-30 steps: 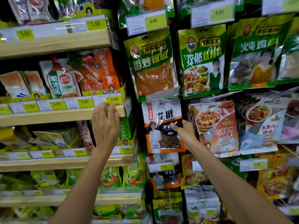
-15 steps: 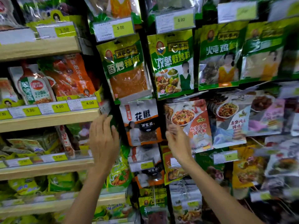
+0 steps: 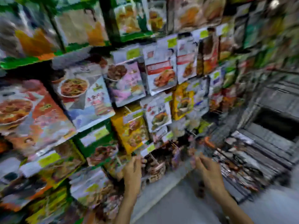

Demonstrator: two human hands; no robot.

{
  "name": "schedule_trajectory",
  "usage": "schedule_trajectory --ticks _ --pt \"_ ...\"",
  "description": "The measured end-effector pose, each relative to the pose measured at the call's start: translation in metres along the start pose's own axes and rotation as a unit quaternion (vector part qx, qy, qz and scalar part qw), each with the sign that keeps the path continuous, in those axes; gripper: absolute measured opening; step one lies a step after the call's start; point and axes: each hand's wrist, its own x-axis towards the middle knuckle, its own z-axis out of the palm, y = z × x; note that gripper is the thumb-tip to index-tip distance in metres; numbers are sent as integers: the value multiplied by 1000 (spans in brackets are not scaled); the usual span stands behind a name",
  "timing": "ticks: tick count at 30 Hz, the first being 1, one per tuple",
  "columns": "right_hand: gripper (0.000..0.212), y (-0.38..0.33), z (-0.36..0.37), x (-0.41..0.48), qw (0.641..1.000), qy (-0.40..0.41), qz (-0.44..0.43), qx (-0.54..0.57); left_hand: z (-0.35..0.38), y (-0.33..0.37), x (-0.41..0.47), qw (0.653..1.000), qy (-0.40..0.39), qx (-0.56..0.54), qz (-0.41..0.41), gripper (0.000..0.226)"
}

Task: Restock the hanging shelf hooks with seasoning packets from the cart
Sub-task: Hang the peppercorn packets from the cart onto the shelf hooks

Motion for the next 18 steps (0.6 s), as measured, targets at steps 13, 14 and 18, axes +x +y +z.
schedule_trajectory --ticks 13,14,18 --pt "13 156 -178 29 947 202 245 -54 291 8 11 943 -301 141 12 19" --pt "11 163 -181 36 943 212 253 -50 306 8 21 938 -312 146 21 19" --pt "22 188 -190 73 920 255 296 -41 365 4 62 904 -380 180 74 19"
